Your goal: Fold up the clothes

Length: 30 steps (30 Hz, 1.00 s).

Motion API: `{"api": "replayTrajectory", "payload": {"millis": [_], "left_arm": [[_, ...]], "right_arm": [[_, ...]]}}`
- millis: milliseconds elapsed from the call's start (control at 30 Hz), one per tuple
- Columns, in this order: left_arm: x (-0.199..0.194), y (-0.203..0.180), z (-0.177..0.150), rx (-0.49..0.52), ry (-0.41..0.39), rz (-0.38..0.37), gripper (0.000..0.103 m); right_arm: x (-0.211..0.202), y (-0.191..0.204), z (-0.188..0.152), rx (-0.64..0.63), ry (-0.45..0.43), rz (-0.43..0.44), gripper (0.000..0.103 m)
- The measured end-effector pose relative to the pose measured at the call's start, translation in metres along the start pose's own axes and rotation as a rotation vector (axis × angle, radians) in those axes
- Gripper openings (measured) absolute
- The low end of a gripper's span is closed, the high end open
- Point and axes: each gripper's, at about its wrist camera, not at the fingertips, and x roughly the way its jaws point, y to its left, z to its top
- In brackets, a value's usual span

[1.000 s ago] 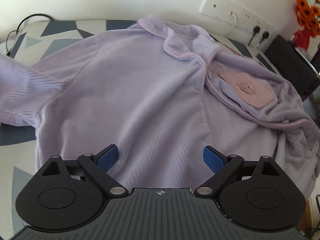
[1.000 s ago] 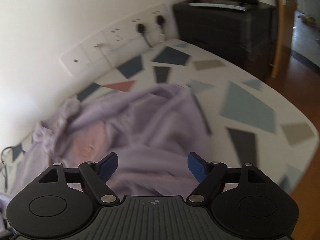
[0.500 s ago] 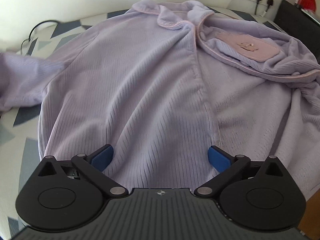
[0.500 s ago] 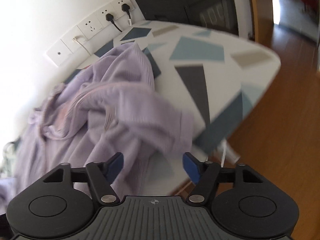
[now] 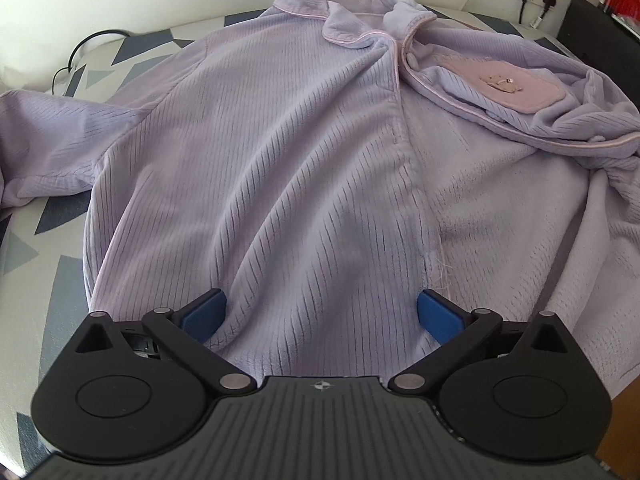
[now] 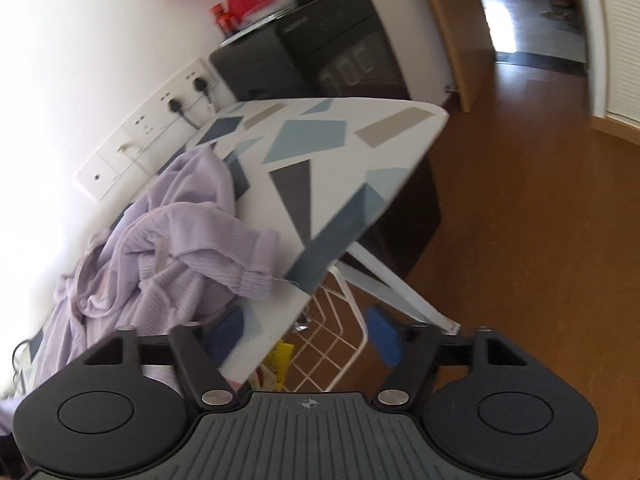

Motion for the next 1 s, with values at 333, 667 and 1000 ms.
{"api": "replayTrajectory", "payload": {"millis": [333,667,1000], "left_arm": [[0.001,-0.002,0.003,0.011,0.016,0.003,0.103],[0.004,0.001,0.006,0.056,0.025,-0.028,0.103],[0.009,0.003,0.014,0.126,0.046,-0.066,0.103]], "right_arm": [[0.016,0.003,-0.015,-0.006,0.062,0.06,0.055],[0.056,0.033,0.019,-0.036,-0.051,0.017,0.062],[0.077,0.042,0.026,-0.01,-0.021,0.077,0.026]]}}
